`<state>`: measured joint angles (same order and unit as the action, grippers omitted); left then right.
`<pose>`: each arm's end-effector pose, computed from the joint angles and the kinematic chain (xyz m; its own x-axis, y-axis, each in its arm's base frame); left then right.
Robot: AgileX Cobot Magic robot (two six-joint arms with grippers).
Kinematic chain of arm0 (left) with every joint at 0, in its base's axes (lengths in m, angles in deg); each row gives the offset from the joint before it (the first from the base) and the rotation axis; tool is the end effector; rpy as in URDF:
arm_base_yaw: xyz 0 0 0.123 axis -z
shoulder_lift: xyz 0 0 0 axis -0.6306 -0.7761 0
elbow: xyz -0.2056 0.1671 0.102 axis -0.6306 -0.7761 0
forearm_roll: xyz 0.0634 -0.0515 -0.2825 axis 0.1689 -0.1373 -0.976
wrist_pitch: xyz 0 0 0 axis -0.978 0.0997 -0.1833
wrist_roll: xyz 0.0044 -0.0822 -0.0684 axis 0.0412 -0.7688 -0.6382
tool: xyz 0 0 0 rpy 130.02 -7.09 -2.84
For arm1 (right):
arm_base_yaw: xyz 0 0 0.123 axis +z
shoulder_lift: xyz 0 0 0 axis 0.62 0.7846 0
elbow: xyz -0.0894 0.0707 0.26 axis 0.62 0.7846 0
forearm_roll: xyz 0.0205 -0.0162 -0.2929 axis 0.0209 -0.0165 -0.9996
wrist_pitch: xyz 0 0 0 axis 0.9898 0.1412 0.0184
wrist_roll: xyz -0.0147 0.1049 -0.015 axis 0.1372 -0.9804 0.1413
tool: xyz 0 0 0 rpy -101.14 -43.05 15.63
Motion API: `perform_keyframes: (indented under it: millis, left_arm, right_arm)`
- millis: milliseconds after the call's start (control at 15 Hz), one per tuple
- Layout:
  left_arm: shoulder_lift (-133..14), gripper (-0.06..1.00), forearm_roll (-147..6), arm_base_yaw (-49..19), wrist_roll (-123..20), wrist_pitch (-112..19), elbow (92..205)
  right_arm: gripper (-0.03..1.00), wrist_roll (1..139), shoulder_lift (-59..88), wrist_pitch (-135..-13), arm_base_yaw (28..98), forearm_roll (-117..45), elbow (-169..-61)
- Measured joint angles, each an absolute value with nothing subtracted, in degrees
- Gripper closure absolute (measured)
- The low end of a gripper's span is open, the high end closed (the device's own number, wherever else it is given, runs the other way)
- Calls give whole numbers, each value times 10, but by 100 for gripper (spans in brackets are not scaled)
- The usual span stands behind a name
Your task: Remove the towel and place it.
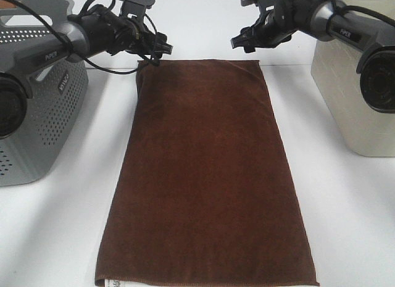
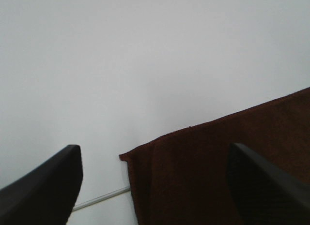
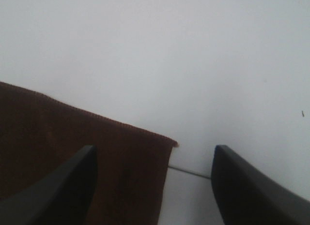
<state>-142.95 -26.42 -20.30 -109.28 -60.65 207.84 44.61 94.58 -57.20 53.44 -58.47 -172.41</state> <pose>0.6270 -0.1954 0.1054 -0.4248 0.2510 -0.8698 0.2300 0.9592 0.1644 0.6271 0.1571 0.1176 -0.5216 -0.3305 -0.7865 -0.2722 0.9382 -0.2137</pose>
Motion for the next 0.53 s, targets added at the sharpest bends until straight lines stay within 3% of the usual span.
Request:
perform_keyframes:
  millis: [333, 533]
  left_arm:
    - [-1376, 15, -317, -202, -1093, -613, 2078]
    - [-1336, 15, -351, -201, -1093, -684, 2079]
  right_arm:
    - [29, 445, 947, -425, 534, -531, -1795]
    - [29, 446, 914, -333, 535, -478, -1813]
